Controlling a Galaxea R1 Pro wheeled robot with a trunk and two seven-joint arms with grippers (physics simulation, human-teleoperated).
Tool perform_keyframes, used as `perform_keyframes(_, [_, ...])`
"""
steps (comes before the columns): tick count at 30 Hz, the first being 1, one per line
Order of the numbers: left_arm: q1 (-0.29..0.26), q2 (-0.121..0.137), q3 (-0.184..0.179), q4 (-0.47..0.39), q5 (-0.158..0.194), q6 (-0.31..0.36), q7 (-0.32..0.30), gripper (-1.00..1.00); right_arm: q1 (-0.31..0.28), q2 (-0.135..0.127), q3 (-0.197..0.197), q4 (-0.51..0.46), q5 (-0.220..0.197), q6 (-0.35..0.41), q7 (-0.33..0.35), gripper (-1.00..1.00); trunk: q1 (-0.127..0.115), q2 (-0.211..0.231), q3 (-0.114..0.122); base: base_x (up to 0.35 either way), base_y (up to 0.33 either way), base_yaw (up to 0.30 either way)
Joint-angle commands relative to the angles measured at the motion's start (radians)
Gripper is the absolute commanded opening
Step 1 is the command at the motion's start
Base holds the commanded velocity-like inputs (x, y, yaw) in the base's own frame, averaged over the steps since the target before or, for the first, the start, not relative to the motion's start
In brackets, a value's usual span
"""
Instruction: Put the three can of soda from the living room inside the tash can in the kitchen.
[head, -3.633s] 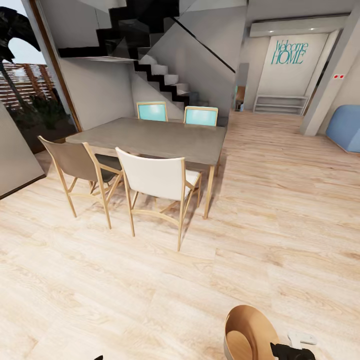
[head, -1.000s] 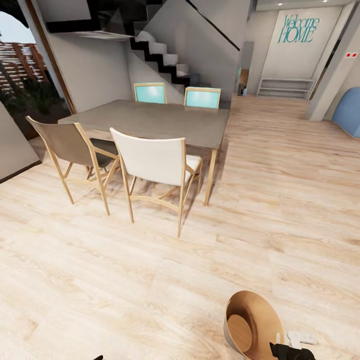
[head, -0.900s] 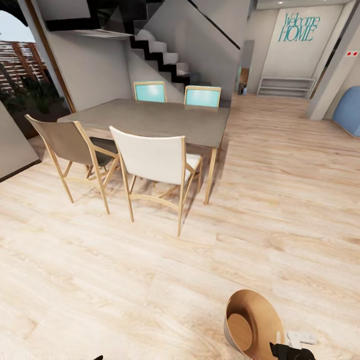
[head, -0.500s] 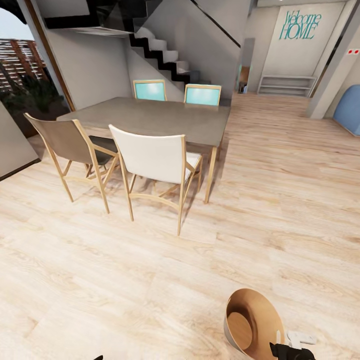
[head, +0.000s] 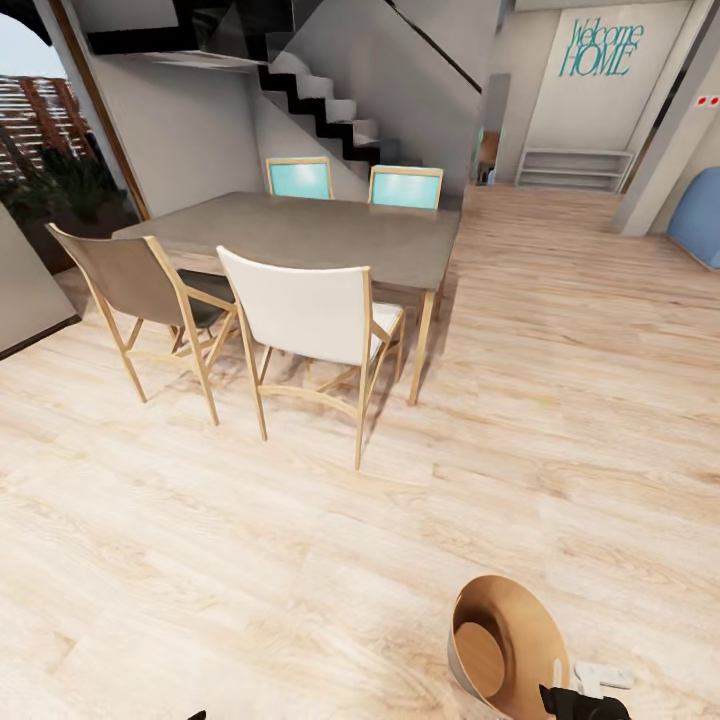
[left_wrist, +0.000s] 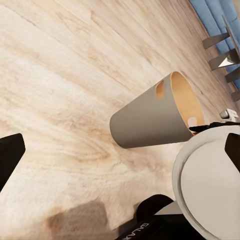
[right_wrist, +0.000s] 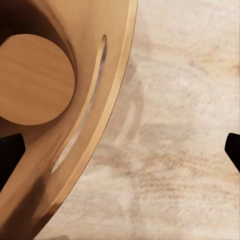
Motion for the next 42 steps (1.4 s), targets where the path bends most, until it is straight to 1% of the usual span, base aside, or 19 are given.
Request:
perform_keyframes(1, [0.0, 0.0, 0.0, 0.0, 0.0, 0.0, 0.0, 1.0, 0.0, 0.0, 0.0, 0.0, 0.0, 0.0, 0.0, 1.0, 0.0, 0.0, -0.001, 0.0, 0.0, 0.0])
perform_keyframes(8, [0.0, 0.0, 0.0, 0.0, 0.0, 0.0, 0.0, 1.0, 0.0, 0.0, 0.0, 0.0, 0.0, 0.0, 0.0, 1.0, 0.0, 0.0, -0.002, 0.0, 0.0, 0.0])
perform_keyframes(9, [0.0, 0.0, 0.0, 0.0, 0.0, -0.001, 0.001, 1.0, 0.0, 0.0, 0.0, 0.0, 0.0, 0.0, 0.0, -1.0, 0.0, 0.0, -0.002, 0.0, 0.0, 0.0])
perform_keyframes(27, [0.0, 0.0, 0.0, 0.0, -0.001, -0.001, 0.002, 1.0, 0.0, -0.001, -0.001, -0.006, -0.001, 0.0, 0.001, -1.0, 0.0, 0.0, -0.002, 0.0, 0.0, 0.0])
perform_keyframes(31, [0.0, 0.0, 0.0, 0.0, 0.0, -0.001, 0.002, 1.0, 0.0, -0.004, -0.003, -0.061, -0.002, 0.005, 0.014, -1.0, 0.0, 0.0, -0.002, 0.0, 0.0, 0.0])
perform_keyframes(32, [0.0, 0.0, 0.0, 0.0, 0.0, -0.001, 0.002, 1.0, 0.001, -0.005, -0.003, -0.103, -0.003, 0.009, 0.032, -1.0, 0.0, 0.0, -0.002, 0.0, 0.0, 0.0])
perform_keyframes(33, [0.0, 0.0, 0.0, 0.0, 0.0, -0.001, 0.002, 1.0, 0.001, -0.005, -0.004, -0.124, -0.003, 0.013, 0.044, -1.0, 0.0, 0.0, -0.002, 0.0, 0.0, 0.0])
perform_keyframes(34, [0.0, 0.0, 0.0, 0.0, 0.0, -0.001, 0.002, 1.0, 0.002, -0.006, -0.005, -0.162, -0.003, 0.031, 0.066, -1.0, 0.0, 0.0, -0.002, 0.0, 0.0, 0.0])
perform_keyframes(35, [0.0, 0.0, 0.0, -0.001, 0.0, -0.001, 0.002, 1.0, 0.003, -0.007, -0.006, -0.216, -0.003, 0.104, 0.086, -1.0, 0.0, 0.0, -0.002, 0.0, 0.0, 0.0])
perform_keyframes(36, [0.0, 0.0, 0.0, -0.001, 0.0, -0.001, 0.002, 1.0, 0.004, -0.008, -0.006, -0.236, -0.003, 0.138, 0.09, -1.0, 0.0, 0.0, -0.002, 0.0, 0.0, 0.0])
perform_keyframes(37, [0.0, 0.0, 0.0, -0.001, 0.0, -0.001, 0.002, 1.0, 0.004, -0.009, -0.008, -0.331, -0.003, 0.277, 0.1, -1.0, 0.0, 0.0, -0.002, 0.0, 0.0, 0.0])
perform_keyframes(38, [0.0, 0.0, 0.0, -0.001, 0.0, -0.001, 0.002, 1.0, 0.004, -0.009, -0.008, -0.355, -0.003, 0.307, 0.102, -1.0, 0.0, 0.0, -0.002, 0.0, 0.0, 0.0])
perform_keyframes(39, [0.0, 0.0, 0.0, -0.001, 0.0, -0.001, 0.002, 1.0, 0.004, -0.01, -0.009, -0.423, -0.002, 0.387, 0.105, -1.0, 0.0, 0.0, -0.002, 0.0, 0.0, 0.0])
perform_keyframes(41, [0.0, 0.0, 0.0, -0.001, 0.0, -0.001, 0.002, 1.0, 0.004, -0.011, -0.009, -0.472, -0.002, 0.441, 0.106, -1.0, 0.0, 0.0, -0.002, 0.0, 0.0, 0.0])
perform_keyframes(42, [0.0, 0.0, 0.0, -0.001, 0.0, -0.001, 0.002, 1.0, 0.005, -0.011, -0.009, -0.53, -0.001, 0.501, 0.106, -1.0, 0.0, 0.0, -0.002, 0.0, 0.0, 0.0])
